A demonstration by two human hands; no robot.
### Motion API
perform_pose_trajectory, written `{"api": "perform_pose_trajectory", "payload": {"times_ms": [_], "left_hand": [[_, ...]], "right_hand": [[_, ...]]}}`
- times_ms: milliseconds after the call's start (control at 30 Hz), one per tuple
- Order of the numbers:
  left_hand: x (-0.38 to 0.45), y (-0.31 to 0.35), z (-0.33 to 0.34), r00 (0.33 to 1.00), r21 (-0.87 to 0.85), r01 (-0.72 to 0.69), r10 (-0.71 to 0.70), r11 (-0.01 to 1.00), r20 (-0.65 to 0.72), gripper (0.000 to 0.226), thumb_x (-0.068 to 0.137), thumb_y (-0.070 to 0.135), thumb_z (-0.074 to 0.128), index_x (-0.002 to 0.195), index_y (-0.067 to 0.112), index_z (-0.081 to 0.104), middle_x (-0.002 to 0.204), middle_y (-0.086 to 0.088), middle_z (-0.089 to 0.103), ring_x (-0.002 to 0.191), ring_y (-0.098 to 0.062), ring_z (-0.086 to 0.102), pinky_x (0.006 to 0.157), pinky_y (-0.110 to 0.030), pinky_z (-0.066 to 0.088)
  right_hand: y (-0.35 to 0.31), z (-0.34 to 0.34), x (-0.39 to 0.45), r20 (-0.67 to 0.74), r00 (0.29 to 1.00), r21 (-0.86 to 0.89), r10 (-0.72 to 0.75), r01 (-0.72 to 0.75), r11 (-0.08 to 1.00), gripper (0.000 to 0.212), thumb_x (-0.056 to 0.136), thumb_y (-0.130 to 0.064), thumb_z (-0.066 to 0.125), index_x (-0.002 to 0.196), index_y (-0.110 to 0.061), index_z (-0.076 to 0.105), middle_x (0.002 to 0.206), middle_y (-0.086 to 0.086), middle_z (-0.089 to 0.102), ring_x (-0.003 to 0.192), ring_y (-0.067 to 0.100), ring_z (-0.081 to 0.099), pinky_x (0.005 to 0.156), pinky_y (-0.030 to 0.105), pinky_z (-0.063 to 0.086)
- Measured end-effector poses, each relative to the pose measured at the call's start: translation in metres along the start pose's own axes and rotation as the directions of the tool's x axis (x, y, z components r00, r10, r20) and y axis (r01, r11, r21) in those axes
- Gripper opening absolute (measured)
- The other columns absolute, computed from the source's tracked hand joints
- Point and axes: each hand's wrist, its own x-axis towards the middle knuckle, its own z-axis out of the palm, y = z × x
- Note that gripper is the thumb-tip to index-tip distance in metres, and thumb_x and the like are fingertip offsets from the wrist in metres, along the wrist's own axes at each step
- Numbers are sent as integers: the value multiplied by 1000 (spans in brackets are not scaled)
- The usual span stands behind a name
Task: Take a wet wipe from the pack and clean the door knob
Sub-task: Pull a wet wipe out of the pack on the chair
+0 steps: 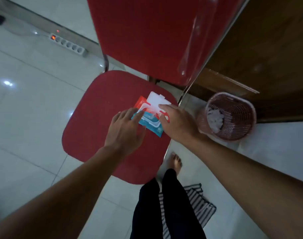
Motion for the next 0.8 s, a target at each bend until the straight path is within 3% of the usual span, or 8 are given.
{"api": "perform_pose_trajectory", "payload": {"times_ms": [100, 200, 367, 500, 600, 800], "left_hand": [[24, -10, 27, 1000, -18, -17, 17, 1000, 0, 58, 95, 32, 64, 148, 15, 48, 151, -13, 48, 142, -33, 41, 117, -51, 34], [37, -10, 48, 998, -3, -46, 46, 999, 38, 67, 94, 37, 66, 152, 16, 41, 159, -13, 38, 147, -31, 33, 120, -49, 28], [55, -16, 74, 998, -39, -55, 55, 998, 20, 67, 96, 38, 61, 154, 15, 37, 161, -13, 33, 151, -30, 26, 123, -50, 24], [62, -19, 77, 997, -79, -64, 60, 995, -55, 49, 100, 37, 44, 143, 14, 51, 151, -10, 48, 144, -28, 38, 115, -48, 34], [64, -24, 76, 992, -114, -49, 35, 992, -123, 41, 101, 24, 49, 140, 14, 55, 146, -7, 53, 138, -26, 45, 107, -44, 41], [68, -30, 74, 989, -151, -36, 13, 988, -145, 50, 106, 17, 44, 156, 19, 36, 153, -10, 46, 132, -27, 53, 105, -41, 44]], "right_hand": [[13, 22, 23, -9, 1000, -14, 23, -24, 1000, 40, 103, -29, 52, 141, -19, 54, 136, 3, 62, 120, 21, 61, 85, 32, 51], [22, 43, 27, -2, 999, -37, 46, -46, 998, 29, 102, -27, 53, 127, -17, 62, 123, 1, 66, 107, 18, 66, 73, 26, 47], [37, 69, 32, -49, 998, -27, 49, -50, 998, 23, 100, -29, 58, 117, -16, 66, 119, -3, 59, 103, 14, 64, 72, 21, 40], [38, 75, 36, -80, 997, 37, 21, -19, 999, 18, 98, -26, 62, 108, -14, 70, 110, -2, 58, 83, 8, 57, 64, 21, 40], [37, 76, 38, -105, 994, 61, -1, 8, 998, 16, 97, -25, 63, 107, -15, 72, 105, -1, 59, 80, 12, 60, 61, 22, 42], [28, 83, 48, -128, 991, 104, -24, 38, 994, 16, 98, -23, 61, 105, -17, 73, 102, 0, 62, 80, 18, 66, 62, 31, 56]]}}
